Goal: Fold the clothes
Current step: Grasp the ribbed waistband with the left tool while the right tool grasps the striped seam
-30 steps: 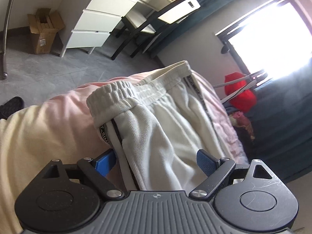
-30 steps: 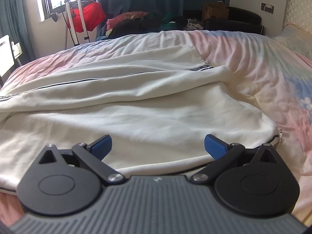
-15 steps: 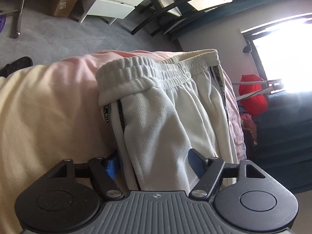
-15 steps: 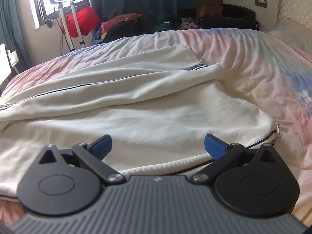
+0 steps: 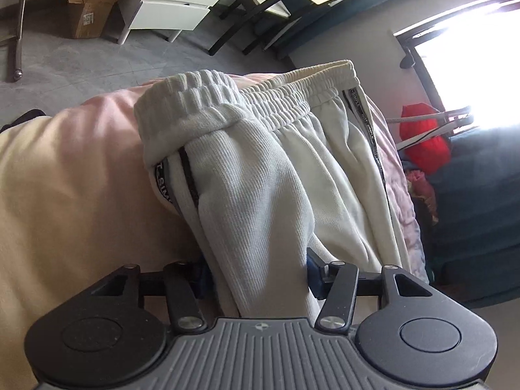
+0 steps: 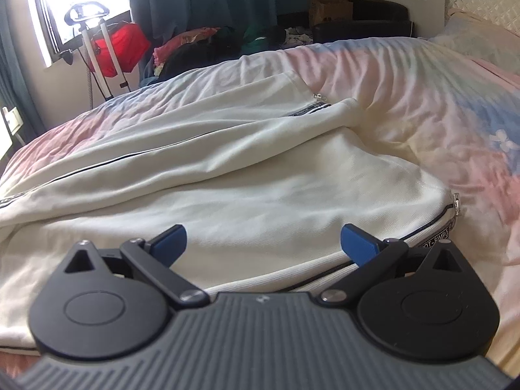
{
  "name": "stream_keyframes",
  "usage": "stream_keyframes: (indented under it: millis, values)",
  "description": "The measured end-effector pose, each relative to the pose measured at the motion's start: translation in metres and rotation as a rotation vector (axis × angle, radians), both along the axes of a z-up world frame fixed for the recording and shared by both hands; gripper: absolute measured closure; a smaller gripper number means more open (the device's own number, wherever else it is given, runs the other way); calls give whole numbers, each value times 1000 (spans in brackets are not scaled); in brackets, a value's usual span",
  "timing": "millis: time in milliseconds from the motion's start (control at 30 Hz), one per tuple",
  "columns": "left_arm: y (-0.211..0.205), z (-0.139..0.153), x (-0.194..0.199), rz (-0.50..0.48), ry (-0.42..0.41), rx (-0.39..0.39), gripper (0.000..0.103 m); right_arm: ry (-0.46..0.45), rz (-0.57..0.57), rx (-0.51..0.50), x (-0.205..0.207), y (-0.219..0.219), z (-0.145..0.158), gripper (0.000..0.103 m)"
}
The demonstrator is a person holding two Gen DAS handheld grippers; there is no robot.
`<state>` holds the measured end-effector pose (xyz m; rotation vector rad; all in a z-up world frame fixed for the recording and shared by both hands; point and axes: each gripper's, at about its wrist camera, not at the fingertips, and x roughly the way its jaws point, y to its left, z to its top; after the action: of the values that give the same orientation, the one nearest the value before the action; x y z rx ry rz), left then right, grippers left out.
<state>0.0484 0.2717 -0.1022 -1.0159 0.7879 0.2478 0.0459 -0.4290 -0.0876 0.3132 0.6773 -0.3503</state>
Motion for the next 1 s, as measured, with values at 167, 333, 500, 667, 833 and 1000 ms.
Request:
stream_keyframes:
  millis: [167, 333, 500, 667, 833, 1000]
  values:
    - [1, 6, -7, 5, -39, 16, 83, -15, -65, 44, -4, -10, 0, 0]
    - [4, 13, -15, 24, -101, 1, 90, -86, -275, 160, -22, -44, -4, 0]
    - [7, 18, -21, 40, -142, -16, 90, -130, -491, 359, -45, -87, -28, 0]
    - [10, 18, -24, 50, -146, -37, 90, -110, -540, 588, -47, -105, -61, 0]
    - [8, 20, -24, 48, -122, -4, 90, -203, -559, 755, -47, -117, -79, 1]
    - [7, 23, -24, 43, -129, 15, 90, -344, -551, 883, -50, -128, -86, 29]
